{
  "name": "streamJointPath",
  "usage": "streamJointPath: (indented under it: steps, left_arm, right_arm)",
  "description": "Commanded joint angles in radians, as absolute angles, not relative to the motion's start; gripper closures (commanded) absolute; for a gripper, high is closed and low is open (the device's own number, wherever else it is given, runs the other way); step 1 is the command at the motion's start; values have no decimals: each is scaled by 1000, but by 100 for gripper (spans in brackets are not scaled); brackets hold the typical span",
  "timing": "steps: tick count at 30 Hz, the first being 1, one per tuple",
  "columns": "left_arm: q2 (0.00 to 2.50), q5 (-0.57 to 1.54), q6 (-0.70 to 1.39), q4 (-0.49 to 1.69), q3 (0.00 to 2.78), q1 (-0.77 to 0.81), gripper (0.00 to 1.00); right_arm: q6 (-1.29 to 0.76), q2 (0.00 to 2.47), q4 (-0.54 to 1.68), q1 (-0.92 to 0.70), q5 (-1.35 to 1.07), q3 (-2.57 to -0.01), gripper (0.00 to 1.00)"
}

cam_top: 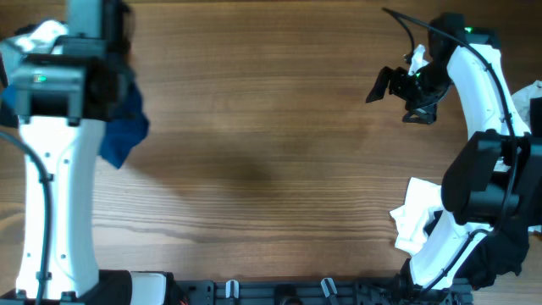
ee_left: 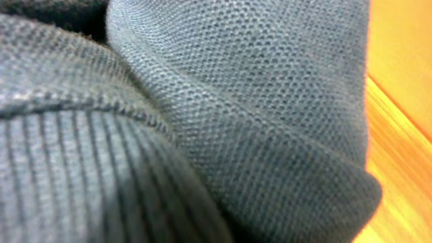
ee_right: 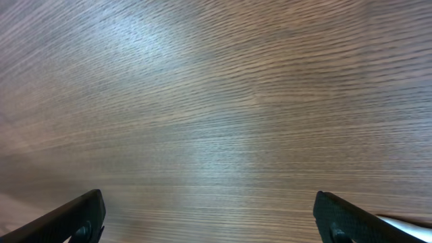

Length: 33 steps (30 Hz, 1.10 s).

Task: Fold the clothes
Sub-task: 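Lift the teal bundle with the left gripper and carry it upper left, then lower the teal bundle onto the folded jeans with the left gripper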

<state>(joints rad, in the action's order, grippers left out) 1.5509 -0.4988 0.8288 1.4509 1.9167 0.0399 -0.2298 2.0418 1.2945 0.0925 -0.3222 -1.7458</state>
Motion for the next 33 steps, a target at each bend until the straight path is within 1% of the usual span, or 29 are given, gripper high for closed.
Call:
streamJointPath:
  steps: [1, 4, 7, 11, 16, 20, 27, 33]
  left_arm:
    - [1572, -452, 841, 1444, 1884, -129, 96]
    - [1612, -373, 785, 1425, 1866, -231, 96]
    - [1674, -365, 762, 1397, 1864, -290, 96]
    - [1776, -289, 702, 1303, 1864, -334, 96]
    - [1895, -281, 709, 1200, 1864, -346, 96]
    - [1908, -275, 759, 1153, 1864, -370, 96]
    - [1904, -224, 767, 1086, 1864, -450, 96]
    - [1904, -205, 763, 994, 1864, -473, 96]
  right_arm:
    - [-220, 2025, 1296, 67, -342, -1766, 0]
    - [-239, 2025, 1296, 53, -342, -1766, 0]
    - [-239, 2025, 1297, 53, -342, -1766, 0]
    - [-239, 2025, 1303, 43, -342, -1766, 0]
    - [-239, 2025, 1322, 36, -337, -1766, 0]
    - [-241, 2025, 1325, 36, -338, -1766, 0]
    - [-266, 2025, 1321, 36, -334, -1766, 0]
    - [-291, 2025, 1322, 36, -335, -1766, 0]
